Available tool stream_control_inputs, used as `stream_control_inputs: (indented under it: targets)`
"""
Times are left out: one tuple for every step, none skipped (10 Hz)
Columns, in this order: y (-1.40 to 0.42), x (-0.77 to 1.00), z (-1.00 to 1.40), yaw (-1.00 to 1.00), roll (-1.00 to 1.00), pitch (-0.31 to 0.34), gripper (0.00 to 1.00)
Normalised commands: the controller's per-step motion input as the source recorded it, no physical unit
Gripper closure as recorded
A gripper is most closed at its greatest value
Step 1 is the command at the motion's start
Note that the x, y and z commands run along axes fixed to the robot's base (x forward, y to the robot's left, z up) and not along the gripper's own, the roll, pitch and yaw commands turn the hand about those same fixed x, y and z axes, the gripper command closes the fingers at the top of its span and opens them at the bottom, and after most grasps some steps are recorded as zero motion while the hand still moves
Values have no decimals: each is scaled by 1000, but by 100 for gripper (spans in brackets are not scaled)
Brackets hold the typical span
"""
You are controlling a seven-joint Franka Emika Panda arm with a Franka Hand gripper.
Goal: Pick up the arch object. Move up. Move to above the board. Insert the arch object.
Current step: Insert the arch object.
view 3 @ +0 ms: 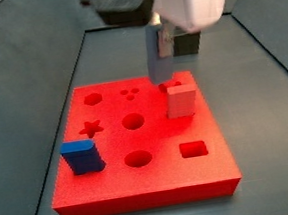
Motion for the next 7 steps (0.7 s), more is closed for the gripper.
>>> stream_control_inputs:
  targets:
    - [0,40,-531,-1000,-4,-27,100]
    - [0,3,-423,-1000,-21,-39,100]
    - [0,74,-274,-1000,-73,-10,100]
    - [0,169,-214,-937,-94,0,100]
    - [0,326,-286,-791,-69,0,100]
    - [0,40,-323,-1000,-59,-41,100]
    - [0,20,-351,-1000,-43,-26,100]
